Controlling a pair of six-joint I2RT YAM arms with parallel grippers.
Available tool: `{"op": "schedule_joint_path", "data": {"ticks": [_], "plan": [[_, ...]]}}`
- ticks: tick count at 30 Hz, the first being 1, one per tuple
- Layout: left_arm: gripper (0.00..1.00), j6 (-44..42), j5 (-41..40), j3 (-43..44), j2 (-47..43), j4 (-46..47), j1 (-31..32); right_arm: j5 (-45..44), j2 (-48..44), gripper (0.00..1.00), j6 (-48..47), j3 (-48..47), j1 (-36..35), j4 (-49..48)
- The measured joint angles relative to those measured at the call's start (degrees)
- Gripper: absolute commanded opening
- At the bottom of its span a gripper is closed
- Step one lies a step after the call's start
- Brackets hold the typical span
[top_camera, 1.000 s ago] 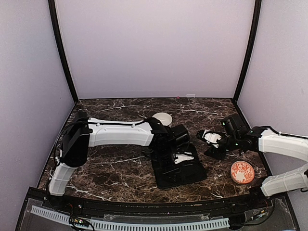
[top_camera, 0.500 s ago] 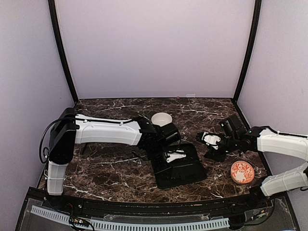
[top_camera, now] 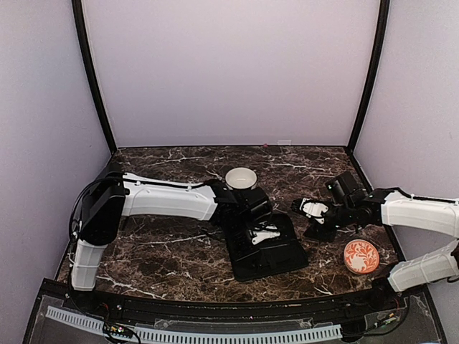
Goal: Sort the hair-cutting tools
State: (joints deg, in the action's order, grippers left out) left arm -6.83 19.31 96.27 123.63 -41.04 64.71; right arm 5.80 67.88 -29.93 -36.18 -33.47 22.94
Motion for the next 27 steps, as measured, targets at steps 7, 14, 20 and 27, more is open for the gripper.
{"op": "schedule_joint_path", "data": {"ticks": [7, 14, 20, 27], "plan": [[0.17, 0.00, 1.09, 1.95, 1.95, 0.74, 0.00, 0.31, 0.74, 0.47, 0.00, -0.02, 0.00, 0.52], [0.24, 0.00, 1.42, 3.89, 3.21, 1.29, 0.00, 0.44, 0.81, 0.47, -0.02, -0.02, 0.00, 0.74], [0.34, -0.44, -1.22, 4.59, 3.08, -2.86, 0.00, 0.55, 0.81, 0.47, 0.00, -0.02, 0.00, 0.90], [0.50, 1.29, -9.42, -8.59, -8.22, -4.07, -2.12, 0.61, 0.81, 0.47, 0.00, -0.09, 0.00, 0.90]]}}
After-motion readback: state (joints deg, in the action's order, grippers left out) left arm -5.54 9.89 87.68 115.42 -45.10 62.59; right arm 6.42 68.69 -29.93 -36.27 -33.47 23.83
